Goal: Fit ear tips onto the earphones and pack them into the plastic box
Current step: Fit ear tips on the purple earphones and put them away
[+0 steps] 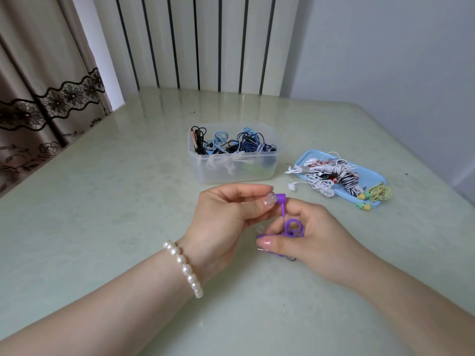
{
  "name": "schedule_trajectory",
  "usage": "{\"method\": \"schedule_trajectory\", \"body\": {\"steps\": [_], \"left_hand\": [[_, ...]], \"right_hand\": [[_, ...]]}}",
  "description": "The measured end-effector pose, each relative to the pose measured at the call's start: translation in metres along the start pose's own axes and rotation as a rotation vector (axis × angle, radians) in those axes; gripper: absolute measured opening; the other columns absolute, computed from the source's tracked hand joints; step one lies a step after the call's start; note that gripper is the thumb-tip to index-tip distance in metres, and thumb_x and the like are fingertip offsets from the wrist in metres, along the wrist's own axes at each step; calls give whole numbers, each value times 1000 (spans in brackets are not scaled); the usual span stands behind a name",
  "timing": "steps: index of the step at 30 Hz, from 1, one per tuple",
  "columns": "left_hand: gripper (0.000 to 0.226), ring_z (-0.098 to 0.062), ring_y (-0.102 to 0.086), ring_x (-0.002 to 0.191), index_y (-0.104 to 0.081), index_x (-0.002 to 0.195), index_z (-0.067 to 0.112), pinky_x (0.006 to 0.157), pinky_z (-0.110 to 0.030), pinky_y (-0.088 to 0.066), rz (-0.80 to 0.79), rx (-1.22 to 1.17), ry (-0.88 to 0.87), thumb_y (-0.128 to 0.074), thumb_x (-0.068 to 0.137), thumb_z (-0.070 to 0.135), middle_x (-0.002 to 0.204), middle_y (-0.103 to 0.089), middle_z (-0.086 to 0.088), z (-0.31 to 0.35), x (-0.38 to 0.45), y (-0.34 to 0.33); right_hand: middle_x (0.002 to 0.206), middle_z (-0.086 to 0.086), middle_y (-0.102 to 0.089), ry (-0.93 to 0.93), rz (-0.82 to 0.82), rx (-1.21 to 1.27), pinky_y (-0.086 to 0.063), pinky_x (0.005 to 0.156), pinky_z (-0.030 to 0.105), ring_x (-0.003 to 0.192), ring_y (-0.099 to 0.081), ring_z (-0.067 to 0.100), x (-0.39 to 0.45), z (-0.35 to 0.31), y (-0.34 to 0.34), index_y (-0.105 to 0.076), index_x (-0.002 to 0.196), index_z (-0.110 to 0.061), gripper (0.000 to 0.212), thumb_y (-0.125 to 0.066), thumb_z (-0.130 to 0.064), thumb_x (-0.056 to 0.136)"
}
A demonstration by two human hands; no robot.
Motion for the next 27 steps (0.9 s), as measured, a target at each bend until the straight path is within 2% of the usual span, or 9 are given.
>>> {"method": "schedule_trajectory", "body": {"steps": [3, 6, 8, 10, 13, 16, 19, 23, 27], "left_hand": [[18, -25, -68, 60, -70, 67, 2, 63, -26, -58, -15, 29, -29, -69, 50, 1, 68, -70, -13, 3, -1, -2], [17, -23, -68, 60, -71, 65, 5, 62, -25, -57, -17, 46, -57, -70, 49, 2, 69, -71, -13, 8, -1, -1], [16, -20, -69, 60, -72, 63, 6, 62, -25, -57, -17, 60, -65, -70, 48, 3, 69, -71, -11, 9, 0, 0], [17, -17, -68, 63, -73, 63, 8, 62, -26, -56, -22, 77, -74, -71, 47, 5, 69, -72, -9, 9, 1, 1], [20, -18, -67, 69, -74, 65, 8, 72, -28, -56, -31, 84, -84, -72, 46, 7, 72, -72, -8, 8, 1, 0], [20, -23, -66, 75, -74, 70, 6, 80, -33, -55, -64, 81, -63, -71, 51, 12, 77, -72, -11, 6, 0, -4], [18, -16, -67, 73, -74, 73, 5, 72, -26, -56, -90, 65, -46, -66, 60, 14, 77, -72, -9, 5, -1, -6], [17, -12, -66, 66, -74, 74, 7, 63, -21, -54, -72, 57, -45, -65, 60, 11, 71, -71, -7, 5, 0, -3], [21, -22, -66, 75, -73, 77, 6, 77, -34, -55, -70, 88, -28, -68, 57, 11, 79, -70, -14, 2, -1, -3]], "right_hand": [[61, 7, -67, -9, 43, 78, -43, 55, 30, 58, -51, 19, 0, -1, 11, -62, 76, -6, 13, -73, -1, 70], [67, 15, -66, -15, 31, 118, -51, 61, 35, 66, -55, 23, -2, -4, 14, -65, 80, -5, 21, -77, -9, 63], [71, 19, -62, -14, 23, 128, -52, 64, 33, 66, -59, 22, -3, -6, 15, -67, 79, -9, 26, -80, -15, 57], [66, 11, -65, -23, 21, 181, -54, 60, 25, 61, -65, 20, -3, -6, 17, -67, 79, -7, 22, -74, -13, 59], [60, 6, -67, -34, 26, 265, -53, 54, 21, 57, -67, 16, -2, -5, 18, -66, 76, -3, 10, -65, -2, 66], [58, 5, -66, -46, 26, 333, -51, 52, 20, 54, -65, 14, -2, -5, 19, -66, 76, -1, 18, -64, -7, 59], [57, 7, -66, -50, 29, 405, -50, 51, 19, 52, -64, 14, -2, -6, 20, -66, 75, -1, 18, -62, -6, 58], [57, 10, -66, -57, 27, 438, -50, 50, 19, 51, -63, 14, -2, -5, 21, -67, 70, -3, 13, -61, -5, 59], [59, 11, -66, -86, -27, 415, -50, 51, 19, 52, -62, 14, -2, -2, 15, -69, 67, -5, 10, -63, -10, 61]]}}
Point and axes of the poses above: each hand's wrist, its own x-axis towards the middle knuckle, its own y-axis out of the back of the hand, z = x × y, the point moved 10 cm from there along x, towards the middle knuckle
